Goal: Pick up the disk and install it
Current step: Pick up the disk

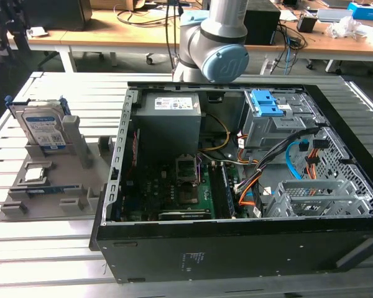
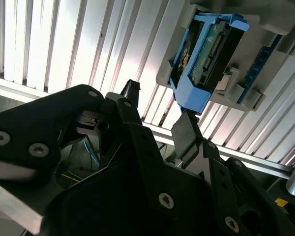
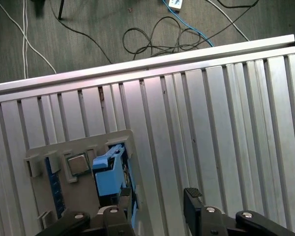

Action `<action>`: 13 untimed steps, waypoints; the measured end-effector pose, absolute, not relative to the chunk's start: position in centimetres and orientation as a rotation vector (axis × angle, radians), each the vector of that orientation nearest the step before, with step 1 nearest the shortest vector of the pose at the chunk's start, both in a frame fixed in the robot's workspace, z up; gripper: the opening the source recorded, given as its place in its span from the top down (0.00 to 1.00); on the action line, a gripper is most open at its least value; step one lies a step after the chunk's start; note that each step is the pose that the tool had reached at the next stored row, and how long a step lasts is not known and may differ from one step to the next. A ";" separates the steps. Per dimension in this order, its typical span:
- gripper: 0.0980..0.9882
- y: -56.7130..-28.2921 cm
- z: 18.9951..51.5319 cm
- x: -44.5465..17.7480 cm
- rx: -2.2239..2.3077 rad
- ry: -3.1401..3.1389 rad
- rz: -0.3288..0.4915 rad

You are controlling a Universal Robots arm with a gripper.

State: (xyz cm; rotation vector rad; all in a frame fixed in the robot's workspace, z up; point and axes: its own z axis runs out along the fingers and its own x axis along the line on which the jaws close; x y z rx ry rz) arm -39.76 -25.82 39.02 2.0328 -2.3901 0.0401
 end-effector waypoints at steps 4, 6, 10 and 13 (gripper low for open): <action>0.50 -25.3 39.0 -39.6 2.033 -2.390 0.040; 0.50 -25.1 39.0 -39.6 2.033 -2.390 0.040; 0.50 -24.2 39.0 -39.4 2.033 -2.390 0.040; 0.50 -23.7 39.0 -39.3 2.033 -2.390 0.040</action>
